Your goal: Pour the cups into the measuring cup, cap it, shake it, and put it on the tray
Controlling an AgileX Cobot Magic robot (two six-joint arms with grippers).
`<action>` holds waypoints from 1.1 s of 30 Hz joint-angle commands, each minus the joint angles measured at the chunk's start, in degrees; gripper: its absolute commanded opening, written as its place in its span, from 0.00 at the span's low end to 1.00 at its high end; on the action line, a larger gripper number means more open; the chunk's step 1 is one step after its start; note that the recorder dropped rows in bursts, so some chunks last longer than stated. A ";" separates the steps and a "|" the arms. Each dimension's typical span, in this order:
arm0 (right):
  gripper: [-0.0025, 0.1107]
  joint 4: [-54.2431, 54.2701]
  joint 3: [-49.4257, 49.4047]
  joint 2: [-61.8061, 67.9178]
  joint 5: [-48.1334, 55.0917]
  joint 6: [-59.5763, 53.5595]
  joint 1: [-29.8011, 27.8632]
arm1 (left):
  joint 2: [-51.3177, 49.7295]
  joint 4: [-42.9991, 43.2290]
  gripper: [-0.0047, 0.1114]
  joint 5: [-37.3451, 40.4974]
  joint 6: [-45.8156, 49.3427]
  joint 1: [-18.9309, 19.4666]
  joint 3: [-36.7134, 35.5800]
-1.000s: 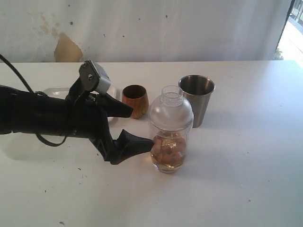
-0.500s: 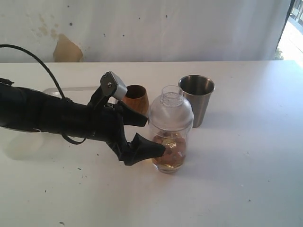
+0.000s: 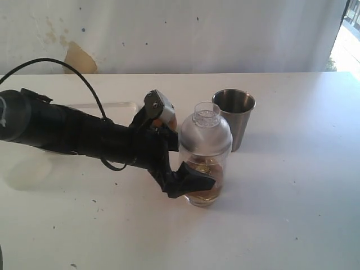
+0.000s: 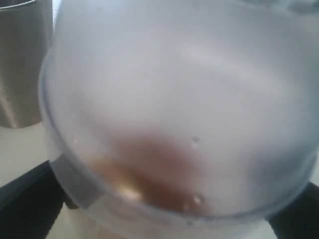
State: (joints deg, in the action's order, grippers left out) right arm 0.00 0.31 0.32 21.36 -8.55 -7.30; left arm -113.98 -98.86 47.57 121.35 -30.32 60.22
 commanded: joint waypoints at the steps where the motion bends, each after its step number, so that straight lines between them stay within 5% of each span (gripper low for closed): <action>1: 0.02 0.00 -0.31 -0.32 -0.25 -0.26 -0.13 | -1.72 0.43 0.94 -2.57 -0.06 -0.96 2.49; 33: 0.02 0.00 -0.31 -0.32 -0.25 -0.26 -0.13 | -6.08 0.41 0.94 4.54 -0.06 -1.09 6.51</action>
State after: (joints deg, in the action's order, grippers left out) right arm 0.00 0.31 0.32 21.36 -8.55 -7.30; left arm -120.18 -98.27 51.08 121.35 -31.35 66.63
